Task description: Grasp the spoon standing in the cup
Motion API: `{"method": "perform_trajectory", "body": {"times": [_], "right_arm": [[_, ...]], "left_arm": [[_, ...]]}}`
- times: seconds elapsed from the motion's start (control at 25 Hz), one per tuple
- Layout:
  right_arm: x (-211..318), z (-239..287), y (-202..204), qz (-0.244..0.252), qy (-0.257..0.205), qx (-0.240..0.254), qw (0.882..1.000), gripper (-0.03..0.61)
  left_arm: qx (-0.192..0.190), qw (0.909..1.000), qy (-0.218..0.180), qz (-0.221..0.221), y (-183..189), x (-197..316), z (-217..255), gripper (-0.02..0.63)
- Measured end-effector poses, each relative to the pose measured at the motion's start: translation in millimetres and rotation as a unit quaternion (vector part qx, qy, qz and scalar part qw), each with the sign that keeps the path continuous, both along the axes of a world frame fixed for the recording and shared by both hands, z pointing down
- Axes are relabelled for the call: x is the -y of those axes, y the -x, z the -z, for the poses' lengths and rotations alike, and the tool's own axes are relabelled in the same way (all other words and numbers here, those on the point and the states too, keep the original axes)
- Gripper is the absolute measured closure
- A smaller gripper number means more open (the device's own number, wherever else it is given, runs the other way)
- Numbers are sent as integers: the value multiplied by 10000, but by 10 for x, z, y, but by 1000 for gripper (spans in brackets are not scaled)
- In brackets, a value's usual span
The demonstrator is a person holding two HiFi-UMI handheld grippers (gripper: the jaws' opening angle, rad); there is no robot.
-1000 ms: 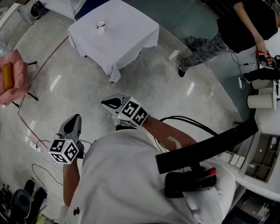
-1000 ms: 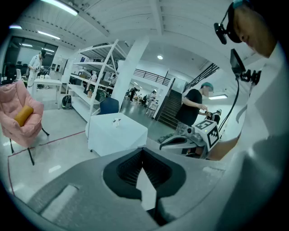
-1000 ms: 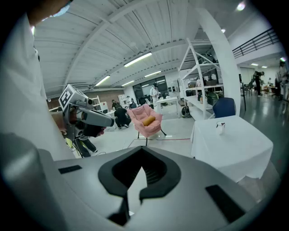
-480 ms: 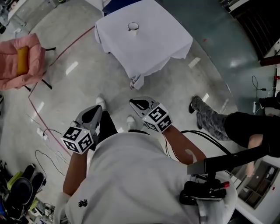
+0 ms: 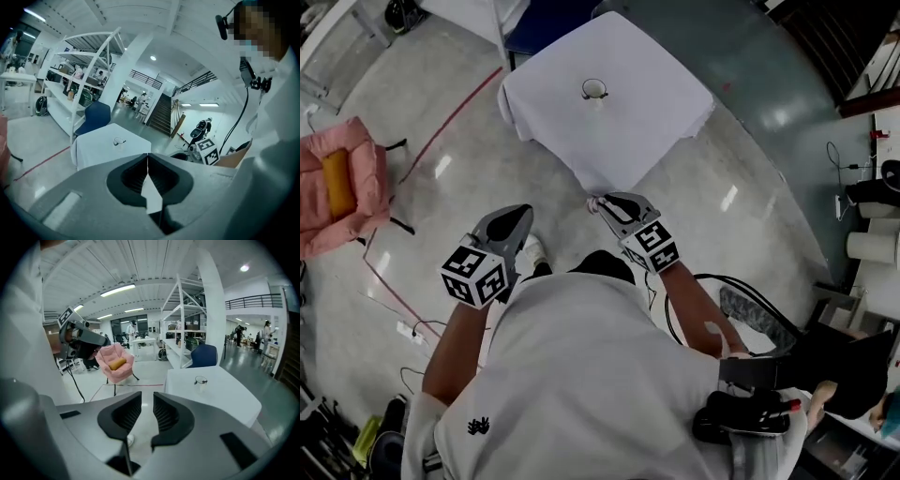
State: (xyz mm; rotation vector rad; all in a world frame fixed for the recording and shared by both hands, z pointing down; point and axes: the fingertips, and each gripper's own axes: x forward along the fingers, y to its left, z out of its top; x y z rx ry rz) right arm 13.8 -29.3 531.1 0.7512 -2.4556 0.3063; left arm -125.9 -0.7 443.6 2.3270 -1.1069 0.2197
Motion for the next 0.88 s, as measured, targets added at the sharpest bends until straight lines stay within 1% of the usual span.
{"method": "perform_trajectory", "body": {"times": [0.08, 0.16, 0.28, 0.36, 0.44, 0.52, 0.6, 0.76, 0.88], "right_arm": [[216, -75, 65, -198, -36, -149, 9997, 492], [419, -148, 99, -227, -92, -392, 9989, 488], [838, -257, 55, -232, -150, -585, 9979, 479], [1247, -357, -22, -268, -235, -703, 9969, 472], [1667, -511, -88, -174, -339, -925, 9950, 459], [2069, -670, -147, 16, -451, -1190, 9919, 442], [2451, -793, -235, 256, -645, -1492, 9864, 430], [3024, -1015, -393, 887, -951, -1917, 9728, 410], [3331, -1201, -371, 1483, -1175, -2128, 9586, 398]], "left_arm": [[1, 9999, 43, -153, 148, 171, -20, 601], [-61, 9998, 127, -138, 276, 322, -45, 601], [-202, 9996, 187, 17, 368, 576, -54, 601], [-200, 9995, 179, 140, 394, 811, -73, 601], [-181, 9990, 236, 340, 419, 1029, -98, 601], [-139, 9981, 272, 529, 425, 1236, -95, 601], [-65, 9972, 282, 687, 400, 1452, -99, 601], [34, 9937, 363, 1057, 244, 1810, -82, 601], [82, 9907, 442, 1285, 147, 2052, -100, 601]]}}
